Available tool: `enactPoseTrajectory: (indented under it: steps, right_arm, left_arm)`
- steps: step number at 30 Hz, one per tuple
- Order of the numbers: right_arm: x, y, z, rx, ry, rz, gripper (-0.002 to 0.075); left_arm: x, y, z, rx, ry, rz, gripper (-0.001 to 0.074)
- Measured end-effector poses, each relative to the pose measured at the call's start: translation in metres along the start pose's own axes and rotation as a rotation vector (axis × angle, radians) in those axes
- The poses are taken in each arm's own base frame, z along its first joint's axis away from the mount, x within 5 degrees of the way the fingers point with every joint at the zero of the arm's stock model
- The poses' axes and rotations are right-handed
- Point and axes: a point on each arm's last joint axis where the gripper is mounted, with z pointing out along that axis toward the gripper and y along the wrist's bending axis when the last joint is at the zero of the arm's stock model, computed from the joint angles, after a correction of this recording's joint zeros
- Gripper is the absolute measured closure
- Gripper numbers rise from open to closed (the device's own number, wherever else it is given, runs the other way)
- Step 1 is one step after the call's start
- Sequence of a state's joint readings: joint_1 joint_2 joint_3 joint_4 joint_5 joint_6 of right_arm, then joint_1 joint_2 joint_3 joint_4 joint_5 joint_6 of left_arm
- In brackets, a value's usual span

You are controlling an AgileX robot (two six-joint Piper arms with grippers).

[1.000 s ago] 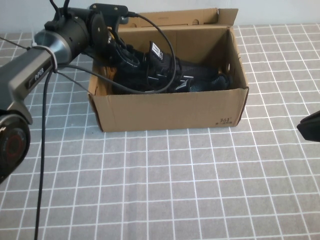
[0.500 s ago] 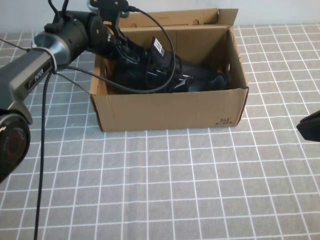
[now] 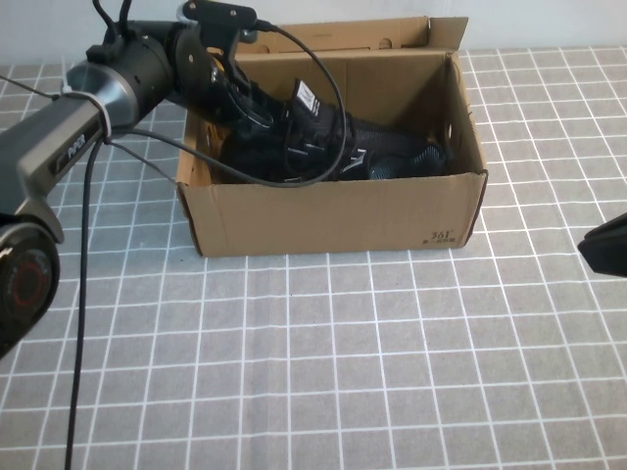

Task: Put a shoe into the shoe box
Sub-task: Place the shoe in the shoe box

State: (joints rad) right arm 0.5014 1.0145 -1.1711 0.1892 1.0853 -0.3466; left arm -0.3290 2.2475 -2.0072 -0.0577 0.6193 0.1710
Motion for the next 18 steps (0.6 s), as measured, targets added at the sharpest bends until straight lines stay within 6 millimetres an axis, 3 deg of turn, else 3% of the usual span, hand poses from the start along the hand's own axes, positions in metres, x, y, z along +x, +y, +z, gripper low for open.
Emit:
enactPoseTrajectory:
  steps: [6, 8, 13, 18]
  right_arm:
    - [0.000, 0.000, 0.000, -0.003, -0.001, 0.002, 0.0742]
    - [0.000, 0.000, 0.000, -0.005, -0.002, 0.002, 0.0742]
    - [0.000, 0.001, 0.000, -0.013, 0.000, 0.006, 0.0742]
    - [0.003, 0.003, -0.001, -0.029, 0.027, 0.008, 0.0742]
  left_arm:
    - [-0.006, 0.000, -0.008, 0.014, 0.037, -0.003, 0.0318]
    - [-0.012, 0.000, -0.016, 0.019, 0.052, -0.002, 0.0255]
    - [-0.031, 0.000, -0.048, 0.040, 0.125, 0.004, 0.0216]
    - [-0.056, 0.001, -0.095, 0.046, 0.131, -0.024, 0.0219]
